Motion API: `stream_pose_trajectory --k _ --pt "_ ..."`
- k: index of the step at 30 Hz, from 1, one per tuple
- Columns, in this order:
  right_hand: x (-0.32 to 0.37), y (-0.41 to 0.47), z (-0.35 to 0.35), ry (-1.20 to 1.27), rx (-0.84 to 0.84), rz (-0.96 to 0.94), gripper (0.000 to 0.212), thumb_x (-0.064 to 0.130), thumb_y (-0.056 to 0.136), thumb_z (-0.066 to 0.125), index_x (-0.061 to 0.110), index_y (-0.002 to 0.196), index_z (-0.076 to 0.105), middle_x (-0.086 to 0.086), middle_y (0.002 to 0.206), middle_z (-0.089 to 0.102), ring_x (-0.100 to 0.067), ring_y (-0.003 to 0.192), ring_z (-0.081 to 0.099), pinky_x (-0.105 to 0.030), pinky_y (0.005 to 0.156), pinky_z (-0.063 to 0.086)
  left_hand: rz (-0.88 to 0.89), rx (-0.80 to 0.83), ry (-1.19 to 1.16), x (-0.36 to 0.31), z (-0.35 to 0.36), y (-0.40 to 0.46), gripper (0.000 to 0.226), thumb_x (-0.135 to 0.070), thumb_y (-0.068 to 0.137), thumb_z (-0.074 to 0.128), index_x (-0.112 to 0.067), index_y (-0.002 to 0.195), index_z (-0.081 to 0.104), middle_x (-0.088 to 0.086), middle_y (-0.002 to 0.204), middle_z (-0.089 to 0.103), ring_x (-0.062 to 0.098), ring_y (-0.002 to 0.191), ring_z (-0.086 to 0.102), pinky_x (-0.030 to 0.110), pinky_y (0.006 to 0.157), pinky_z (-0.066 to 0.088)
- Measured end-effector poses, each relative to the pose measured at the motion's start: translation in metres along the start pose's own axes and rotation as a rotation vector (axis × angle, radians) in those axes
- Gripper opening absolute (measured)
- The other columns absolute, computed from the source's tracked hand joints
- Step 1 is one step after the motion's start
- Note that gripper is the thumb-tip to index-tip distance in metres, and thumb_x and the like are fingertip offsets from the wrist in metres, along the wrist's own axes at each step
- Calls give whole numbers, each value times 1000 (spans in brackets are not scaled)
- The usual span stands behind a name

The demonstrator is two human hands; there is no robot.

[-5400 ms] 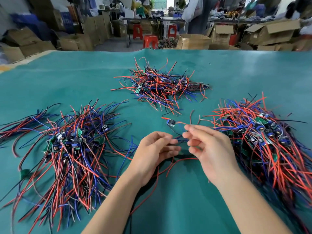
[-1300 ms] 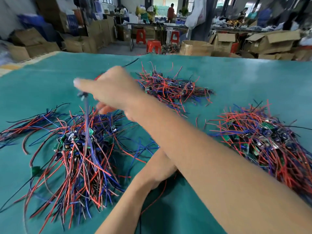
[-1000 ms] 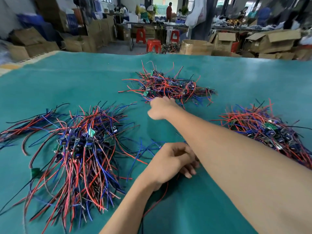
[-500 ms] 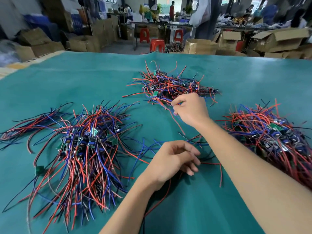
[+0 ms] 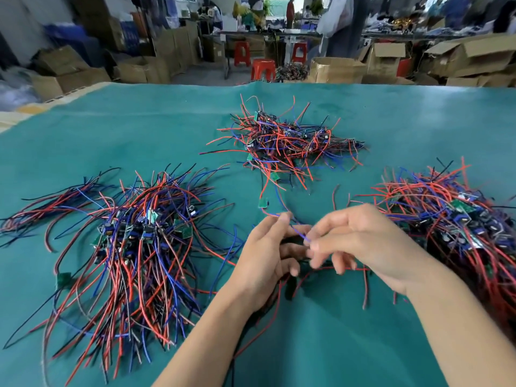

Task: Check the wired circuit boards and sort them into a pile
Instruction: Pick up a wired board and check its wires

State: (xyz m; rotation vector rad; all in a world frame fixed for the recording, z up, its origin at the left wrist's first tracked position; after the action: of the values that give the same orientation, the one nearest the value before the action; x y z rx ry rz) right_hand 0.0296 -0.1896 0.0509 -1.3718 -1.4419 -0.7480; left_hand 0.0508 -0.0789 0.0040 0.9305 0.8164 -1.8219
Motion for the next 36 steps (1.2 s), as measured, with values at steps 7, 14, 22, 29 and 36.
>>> stream_pose_trajectory --k 7,14,22,29,36 --pt "-10 -13 28 5 348 33 12 21 69 79 13 74 72 -20 67 72 -22 50 60 -21 41 41 -34 -22 144 4 -4 -1 25 -24 105 44 -3 113 57 5 77 69 16 53 58 18 38 18" --pt "-11 2 -31 183 -234 -37 52 62 64 83 12 69 70 -6 54 60 -15 43 46 -18 38 29 48 152 288 -3 17 -8 22 -23 103 49 -10 92 63 9 71 66 10 40 46 18 35 16" --pt "1 2 -26 62 -395 -179 16 27 71 85 16 65 76 3 50 61 -8 41 48 -19 40 35 132 302 577 0 33 -19 29 -31 90 69 -7 74 74 5 61 64 13 43 44 16 43 34" --pt "-21 13 -8 561 -170 -29 7 3 82 73 5 76 73 -9 63 60 -13 49 50 -19 40 34 59 225 409 1 25 -12 50 -50 96 55 -2 82 62 3 72 64 7 47 46 15 35 21" --pt "-23 15 -1 595 -92 -23 16 17 71 78 6 81 72 -8 72 60 -11 54 48 -19 43 34 51 195 400 3 21 -9 31 -46 92 60 -22 73 62 1 56 50 14 46 28 26 42 15"
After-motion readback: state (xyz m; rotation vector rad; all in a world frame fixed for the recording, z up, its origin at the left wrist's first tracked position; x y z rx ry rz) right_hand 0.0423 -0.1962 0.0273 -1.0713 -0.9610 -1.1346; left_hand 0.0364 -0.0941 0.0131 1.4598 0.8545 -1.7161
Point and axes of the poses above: each hand's wrist, its own y-axis towards the middle knuckle, its own z-axis out of the palm, x = y × z, the point moved 10 cm from there along y, towards the middle knuckle
